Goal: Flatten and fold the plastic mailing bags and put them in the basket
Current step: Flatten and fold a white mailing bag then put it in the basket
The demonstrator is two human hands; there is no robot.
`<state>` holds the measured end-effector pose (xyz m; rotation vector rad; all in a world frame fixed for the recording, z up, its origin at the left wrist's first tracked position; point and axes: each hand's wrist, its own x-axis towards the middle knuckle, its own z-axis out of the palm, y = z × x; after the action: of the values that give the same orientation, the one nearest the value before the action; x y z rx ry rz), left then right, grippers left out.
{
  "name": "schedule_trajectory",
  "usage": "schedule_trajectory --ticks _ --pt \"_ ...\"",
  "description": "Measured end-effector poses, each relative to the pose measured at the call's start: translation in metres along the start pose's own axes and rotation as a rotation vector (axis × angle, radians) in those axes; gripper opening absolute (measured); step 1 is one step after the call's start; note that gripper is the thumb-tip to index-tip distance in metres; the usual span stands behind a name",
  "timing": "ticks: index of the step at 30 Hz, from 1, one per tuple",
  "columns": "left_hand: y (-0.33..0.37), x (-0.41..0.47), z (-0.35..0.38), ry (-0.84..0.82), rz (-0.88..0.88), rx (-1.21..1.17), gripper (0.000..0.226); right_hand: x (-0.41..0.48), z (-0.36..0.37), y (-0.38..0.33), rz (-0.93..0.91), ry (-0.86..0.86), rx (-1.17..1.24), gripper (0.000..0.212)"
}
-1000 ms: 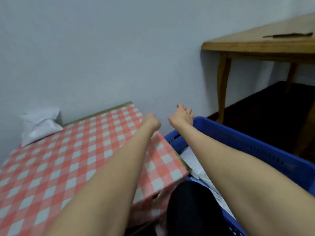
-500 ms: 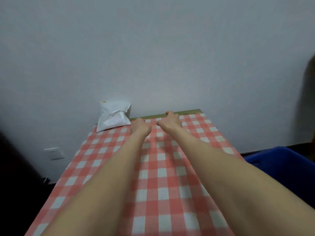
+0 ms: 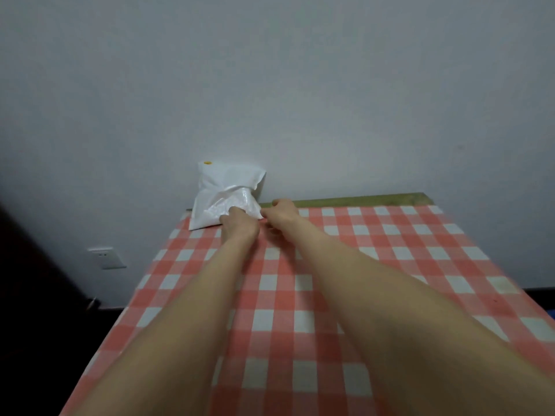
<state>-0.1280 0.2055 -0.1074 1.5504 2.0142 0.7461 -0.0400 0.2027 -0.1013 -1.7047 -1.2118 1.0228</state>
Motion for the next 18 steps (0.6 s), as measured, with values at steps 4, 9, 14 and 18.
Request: schedule_trajectory --ticks 4,9,14,18 --pt "-0.002 0.022 0.009 -0.027 -0.027 -0.039 0.044 0.029 0.016 -0.001 0.019 -0.054 0.022 0.042" --pt "-0.008 0.036 0.023 0.019 0.002 -0.112 0.032 0.046 0.022 -0.005 0.024 -0.001 -0.131 0.010" --pt "-0.007 0.029 0.021 0.032 0.026 -0.192 0.033 0.043 0.011 0.001 0.005 0.139 -0.004 0.021" --pt "0.008 0.005 0.016 0.147 -0.022 -0.236 0.035 0.020 -0.029 0.009 -0.050 0.249 0.125 0.018"
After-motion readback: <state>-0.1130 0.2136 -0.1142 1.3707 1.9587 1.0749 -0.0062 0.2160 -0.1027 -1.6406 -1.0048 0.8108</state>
